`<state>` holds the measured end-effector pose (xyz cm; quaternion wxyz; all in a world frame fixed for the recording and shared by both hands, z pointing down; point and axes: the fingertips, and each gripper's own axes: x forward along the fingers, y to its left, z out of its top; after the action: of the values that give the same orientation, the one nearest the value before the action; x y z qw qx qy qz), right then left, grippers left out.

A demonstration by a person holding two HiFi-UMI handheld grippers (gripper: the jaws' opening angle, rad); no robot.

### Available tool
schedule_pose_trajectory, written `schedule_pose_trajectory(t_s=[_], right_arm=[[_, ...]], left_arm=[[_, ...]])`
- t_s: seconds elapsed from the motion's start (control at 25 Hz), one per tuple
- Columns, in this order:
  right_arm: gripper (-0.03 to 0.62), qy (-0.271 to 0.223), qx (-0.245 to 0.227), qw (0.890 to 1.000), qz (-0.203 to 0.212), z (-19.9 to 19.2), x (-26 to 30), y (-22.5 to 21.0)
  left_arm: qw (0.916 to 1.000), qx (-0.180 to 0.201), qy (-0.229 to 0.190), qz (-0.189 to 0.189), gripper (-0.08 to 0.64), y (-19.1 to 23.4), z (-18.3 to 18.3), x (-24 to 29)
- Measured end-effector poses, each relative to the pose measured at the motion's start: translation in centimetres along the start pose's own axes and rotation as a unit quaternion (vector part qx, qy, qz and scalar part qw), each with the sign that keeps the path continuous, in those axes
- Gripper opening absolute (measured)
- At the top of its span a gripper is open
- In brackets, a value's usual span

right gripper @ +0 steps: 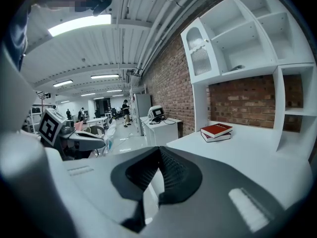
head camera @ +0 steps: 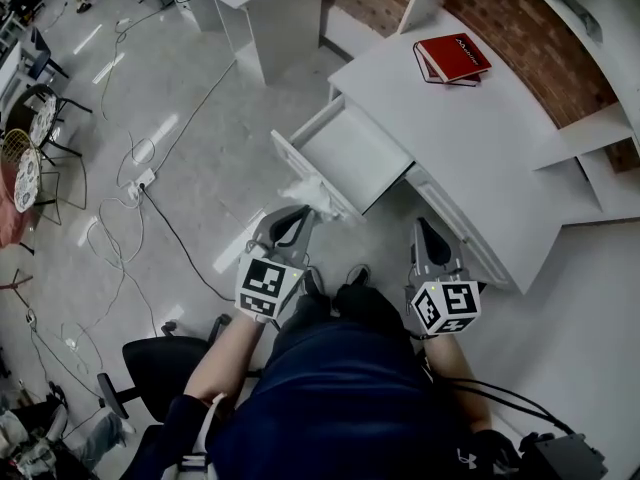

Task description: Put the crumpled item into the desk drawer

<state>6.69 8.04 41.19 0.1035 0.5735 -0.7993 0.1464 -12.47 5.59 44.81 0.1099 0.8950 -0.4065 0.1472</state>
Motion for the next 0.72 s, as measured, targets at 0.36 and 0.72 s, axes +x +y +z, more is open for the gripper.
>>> schedule_pose_trajectory(t_s=[0.36, 0.72], right_arm=[[0.003, 0.012, 0.026, 0.999, 0.045, -0.4, 6.2, -2.3], [0.002, 0.013, 0.023, 0.992, 0.121, 2.0, 13.2, -5.7]], left_arm=[[0.9991, 0.001, 0.03, 0.029, 0.008, 2.1, 0.3, 4.3], [0.9965, 0.003, 0.047, 0.07, 0.008, 4.0, 2.6, 11.2]])
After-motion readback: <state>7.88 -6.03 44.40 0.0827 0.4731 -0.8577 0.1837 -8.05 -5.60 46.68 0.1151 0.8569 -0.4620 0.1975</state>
